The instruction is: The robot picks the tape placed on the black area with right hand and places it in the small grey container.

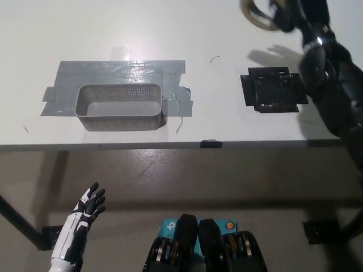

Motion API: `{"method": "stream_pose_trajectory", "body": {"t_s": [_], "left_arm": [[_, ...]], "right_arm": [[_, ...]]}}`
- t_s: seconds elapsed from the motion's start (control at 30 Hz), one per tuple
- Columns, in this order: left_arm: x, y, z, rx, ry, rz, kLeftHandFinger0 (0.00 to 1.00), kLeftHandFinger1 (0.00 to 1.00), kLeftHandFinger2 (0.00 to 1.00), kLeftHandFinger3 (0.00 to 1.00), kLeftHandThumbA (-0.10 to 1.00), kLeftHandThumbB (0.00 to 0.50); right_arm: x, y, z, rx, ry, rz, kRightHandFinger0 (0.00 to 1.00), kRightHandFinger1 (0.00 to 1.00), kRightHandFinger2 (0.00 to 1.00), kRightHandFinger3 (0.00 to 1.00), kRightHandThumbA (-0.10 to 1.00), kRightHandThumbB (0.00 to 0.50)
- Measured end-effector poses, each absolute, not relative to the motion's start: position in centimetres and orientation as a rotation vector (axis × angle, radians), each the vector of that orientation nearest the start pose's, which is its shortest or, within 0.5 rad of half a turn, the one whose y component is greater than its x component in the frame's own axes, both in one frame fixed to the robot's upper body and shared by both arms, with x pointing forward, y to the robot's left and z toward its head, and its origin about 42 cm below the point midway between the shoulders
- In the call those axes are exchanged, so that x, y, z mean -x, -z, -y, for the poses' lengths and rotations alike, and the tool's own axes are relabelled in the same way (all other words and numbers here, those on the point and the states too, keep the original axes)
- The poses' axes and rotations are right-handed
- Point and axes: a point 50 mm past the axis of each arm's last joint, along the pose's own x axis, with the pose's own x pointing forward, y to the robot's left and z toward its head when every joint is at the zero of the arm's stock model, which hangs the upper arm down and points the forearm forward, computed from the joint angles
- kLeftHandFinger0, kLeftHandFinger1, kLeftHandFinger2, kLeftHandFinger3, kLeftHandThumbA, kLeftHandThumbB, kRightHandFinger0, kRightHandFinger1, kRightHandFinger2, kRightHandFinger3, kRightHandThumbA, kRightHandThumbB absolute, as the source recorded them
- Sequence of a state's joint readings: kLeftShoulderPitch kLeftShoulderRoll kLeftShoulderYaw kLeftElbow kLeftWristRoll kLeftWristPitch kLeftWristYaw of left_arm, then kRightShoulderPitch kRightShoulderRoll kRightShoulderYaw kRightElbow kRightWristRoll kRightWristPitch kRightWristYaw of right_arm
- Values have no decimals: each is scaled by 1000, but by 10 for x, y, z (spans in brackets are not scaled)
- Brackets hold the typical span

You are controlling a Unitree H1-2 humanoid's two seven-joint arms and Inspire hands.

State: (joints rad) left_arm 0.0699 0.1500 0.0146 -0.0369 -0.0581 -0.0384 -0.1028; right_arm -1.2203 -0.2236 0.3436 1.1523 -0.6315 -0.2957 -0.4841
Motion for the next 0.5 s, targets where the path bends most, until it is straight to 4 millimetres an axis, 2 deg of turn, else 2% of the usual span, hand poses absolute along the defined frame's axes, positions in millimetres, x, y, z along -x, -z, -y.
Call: {"method": "stream_pose_trajectory", "body": {"t_s": [0.07,0.1,0.17,0.27,0.33,0.37,0.4,0.5], "left_arm": [[-260,-93,-262,-93,79,3,1000,1000,1000,1000,920,141],[-260,-93,-262,-93,79,2,1000,1000,1000,1000,910,126],[-260,-93,-262,-93,79,2,1000,1000,1000,1000,904,122],[-260,-93,-262,-92,79,1,1000,1000,1000,1000,897,125],[-260,-93,-262,-91,79,0,1000,1000,1000,1000,889,123],[-260,-93,-261,-91,79,0,1000,1000,1000,1000,893,113],[-260,-93,-261,-90,81,0,1000,1000,1000,1000,905,112],[-260,-93,-259,-91,89,0,1000,1000,1000,1000,923,106]], "right_arm": [[-577,-352,150,1011,70,662,0,275,656,669,-63,213],[-576,-351,139,998,58,670,0,279,666,695,-74,226],[-573,-346,120,979,33,678,0,295,687,731,-100,208],[-567,-336,88,971,-20,676,0,300,706,743,-100,223],[-564,-331,70,979,-52,671,0,321,754,793,-100,208],[-563,-328,63,985,-66,670,0,345,772,812,-66,185],[-560,-325,52,991,-84,668,0,359,776,824,-68,172],[-553,-321,25,985,-124,666,0,312,719,835,-100,170]]}}
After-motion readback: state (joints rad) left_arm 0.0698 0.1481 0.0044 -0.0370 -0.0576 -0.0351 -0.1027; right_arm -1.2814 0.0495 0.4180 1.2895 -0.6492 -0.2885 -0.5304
